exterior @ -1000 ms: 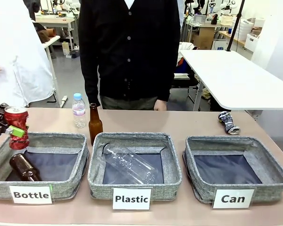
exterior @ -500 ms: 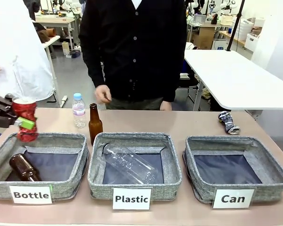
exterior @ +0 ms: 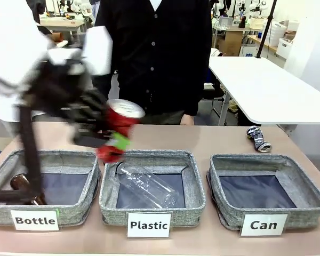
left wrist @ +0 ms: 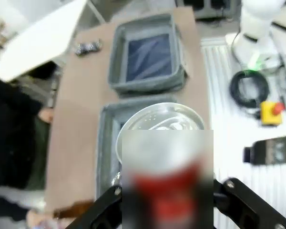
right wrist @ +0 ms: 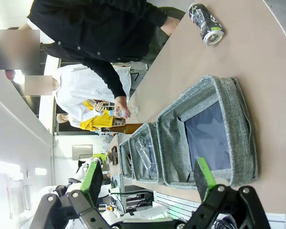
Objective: Sort the can waste into the basket.
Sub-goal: Pick up the can waste from the table and place it in the right Fabric basket.
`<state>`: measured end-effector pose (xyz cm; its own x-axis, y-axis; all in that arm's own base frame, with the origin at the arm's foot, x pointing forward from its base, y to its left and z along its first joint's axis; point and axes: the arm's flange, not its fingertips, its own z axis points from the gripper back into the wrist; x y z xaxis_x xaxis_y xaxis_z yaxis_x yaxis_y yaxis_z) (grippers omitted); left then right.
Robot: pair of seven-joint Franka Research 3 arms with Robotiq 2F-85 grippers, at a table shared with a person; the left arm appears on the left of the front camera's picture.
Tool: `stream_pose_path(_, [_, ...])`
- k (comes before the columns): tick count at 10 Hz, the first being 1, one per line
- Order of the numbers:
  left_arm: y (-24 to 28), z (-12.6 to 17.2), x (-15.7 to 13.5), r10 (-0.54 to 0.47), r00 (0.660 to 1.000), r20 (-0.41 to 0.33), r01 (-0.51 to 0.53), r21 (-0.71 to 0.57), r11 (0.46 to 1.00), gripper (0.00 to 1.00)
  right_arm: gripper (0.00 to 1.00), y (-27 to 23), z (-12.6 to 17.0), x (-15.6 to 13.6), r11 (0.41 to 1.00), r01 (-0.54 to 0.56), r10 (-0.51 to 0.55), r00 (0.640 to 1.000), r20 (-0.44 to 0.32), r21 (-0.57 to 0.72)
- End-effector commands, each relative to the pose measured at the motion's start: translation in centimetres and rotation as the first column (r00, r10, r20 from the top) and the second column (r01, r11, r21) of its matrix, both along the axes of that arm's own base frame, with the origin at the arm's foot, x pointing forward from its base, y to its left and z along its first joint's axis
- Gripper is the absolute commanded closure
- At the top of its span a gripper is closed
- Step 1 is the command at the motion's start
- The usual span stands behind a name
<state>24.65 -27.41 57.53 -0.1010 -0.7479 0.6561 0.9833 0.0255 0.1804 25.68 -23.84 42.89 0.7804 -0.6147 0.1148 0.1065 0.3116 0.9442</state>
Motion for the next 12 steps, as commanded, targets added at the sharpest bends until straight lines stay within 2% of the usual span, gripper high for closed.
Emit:
stream_pose_path(1, [-8.3, 0.2, 5.9, 0.024, 1.000, 0.019, -0.027, 0.176, 0.984, 0.72, 0.00, 0.0, -0.1, 0.2, 1.000, 0.003, -0.004, 0.999, 0.037, 0.005])
stream_pose_path(3, [-19.0, -1.1, 6.9, -0.113, 0.994, 0.007, 0.107, 0.252, 0.962, 0.72, 0.00, 0.0, -0.1, 0.2, 1.000, 0.003, -0.004, 0.999, 0.037, 0.005])
stream_pose_path(4, [-22.3, -2.0, 7.1, -0.132, 0.991, 0.016, 0.121, 0.290, 0.949, 0.72, 0.00, 0.0, -0.1, 0.2, 1.000, 0.003, -0.004, 0.999, 0.037, 0.005])
stream_pose_path(6, [-28.3, -4.9, 8.4, -0.192, 0.980, -0.055, 0.199, 0.371, 0.907, 0.72, 0.00, 0.0, -0.1, 0.2, 1.000, 0.003, -0.004, 0.999, 0.037, 0.005])
stream_pose_path(7, [-30.8, -6.0, 8.7, -0.194, 0.979, -0.069, 0.205, 0.404, 0.892, 0.72, 0.00, 0.0, -0.1, 0.2, 1.000, 0.003, -0.004, 0.999, 0.037, 0.005])
stream_pose_path(9, [-35.9, -7.7, 9.4, -0.187, 0.982, 0.006, 0.171, 0.368, 0.914, 0.72, 0.00, 0.0, -0.1, 0.2, 1.000, 0.003, -0.004, 0.999, 0.037, 0.005])
stream_pose_path(10, [-37.7, -8.2, 9.4, -0.187, 0.982, 0.027, 0.163, 0.385, 0.908, 0.72, 0.00, 0.0, -0.1, 0.2, 1.000, 0.003, -0.004, 0.999, 0.037, 0.005])
stream_pose_path(12, [-39.7, -9.6, 9.9, -0.200, 0.980, 0.018, 0.173, 0.425, 0.888, 0.72, 0.00, 0.0, -0.1, 0.2, 1.000, 0.003, -0.004, 0.999, 0.037, 0.005])
